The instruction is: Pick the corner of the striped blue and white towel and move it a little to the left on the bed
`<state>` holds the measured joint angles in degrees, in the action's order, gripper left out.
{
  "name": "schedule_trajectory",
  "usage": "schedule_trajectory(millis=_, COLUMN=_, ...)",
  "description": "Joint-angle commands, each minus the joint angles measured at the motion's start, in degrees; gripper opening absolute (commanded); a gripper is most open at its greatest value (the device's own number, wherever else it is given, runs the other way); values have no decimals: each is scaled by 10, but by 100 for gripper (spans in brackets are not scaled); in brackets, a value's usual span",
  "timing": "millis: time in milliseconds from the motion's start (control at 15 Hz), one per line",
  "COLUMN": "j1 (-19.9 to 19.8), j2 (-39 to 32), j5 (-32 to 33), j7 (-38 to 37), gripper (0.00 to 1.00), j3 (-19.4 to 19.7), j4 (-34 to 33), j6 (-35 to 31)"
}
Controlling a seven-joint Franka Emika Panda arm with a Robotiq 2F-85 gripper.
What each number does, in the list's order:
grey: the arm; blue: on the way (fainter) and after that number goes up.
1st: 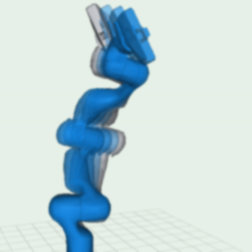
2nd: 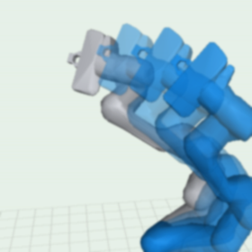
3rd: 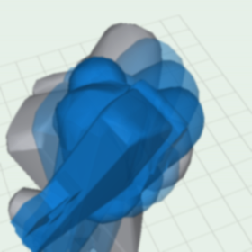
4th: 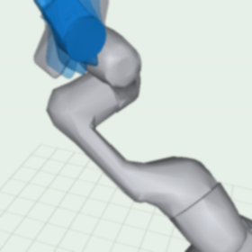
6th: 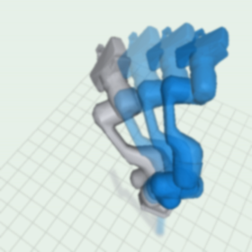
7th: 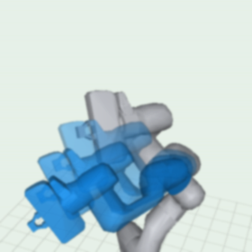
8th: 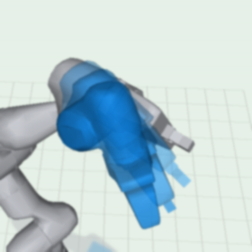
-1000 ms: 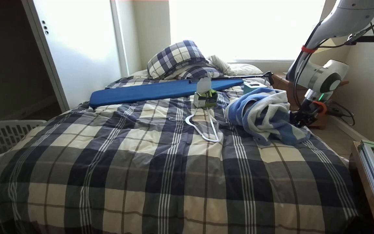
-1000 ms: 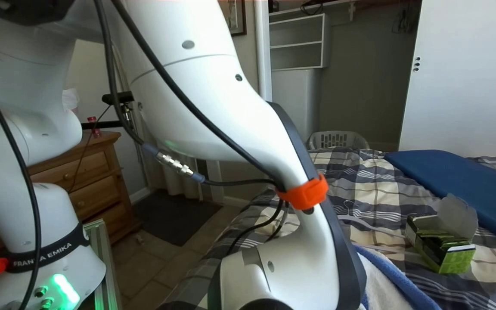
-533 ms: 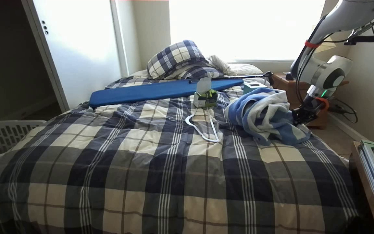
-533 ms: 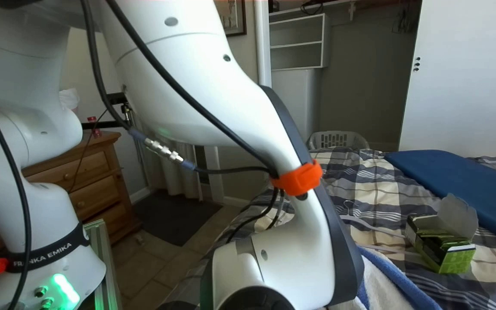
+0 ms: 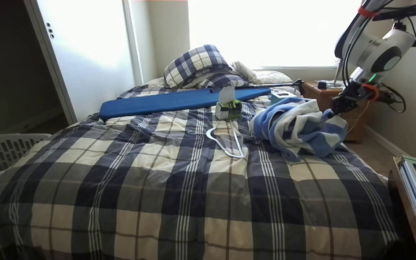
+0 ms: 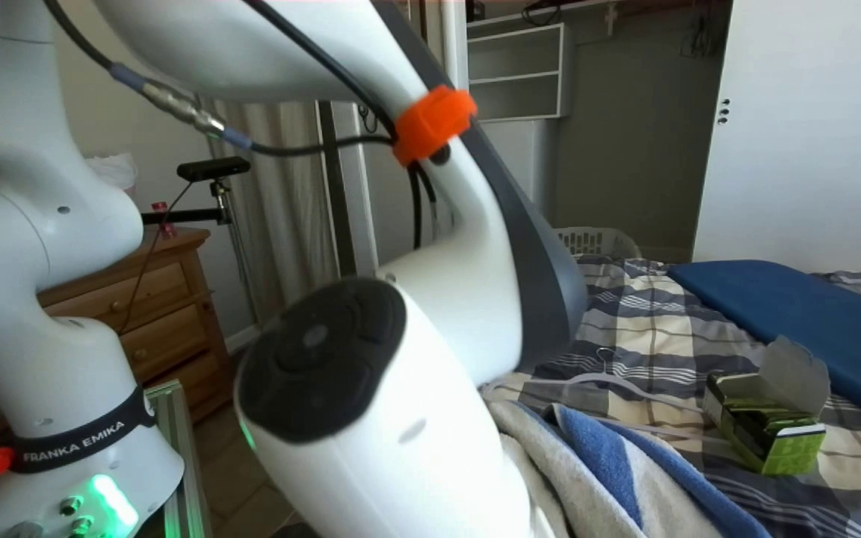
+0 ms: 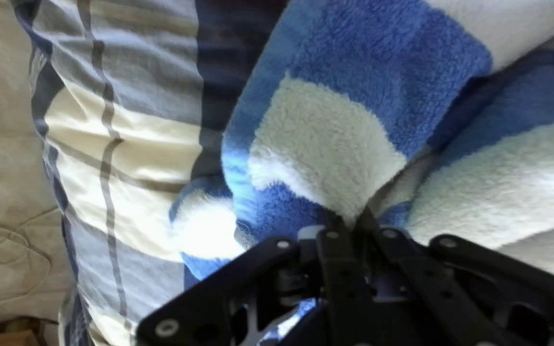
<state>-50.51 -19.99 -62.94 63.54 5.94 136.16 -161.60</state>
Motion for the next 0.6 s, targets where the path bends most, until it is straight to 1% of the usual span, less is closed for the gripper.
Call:
schedule_trajectory(millis=0, j1=-3, j2=139, j5=-38, j7=81, gripper=2, j3=-28, j4=72, j6=21)
schedule_trajectory(millis=333, j1=25, j2=267, j5=-77, j7=127, gripper=2, j3=-65, j4=111, j6=92)
schedule_trajectory(millis=400, j1=91, j2=288, j5=-89, j7=134, gripper=2, j3=-16, j4=114, j6=107)
schedule_trajectory(millis=467, j1=113, j2=303, j5=-96, j7=135, gripper=2, j3=-13, j4=113, j6=119)
schedule_trajectory(millis=533, j1=142, j2=309, j5=-110, j7=146, gripper=2, j3=0, j4=105, j6=132)
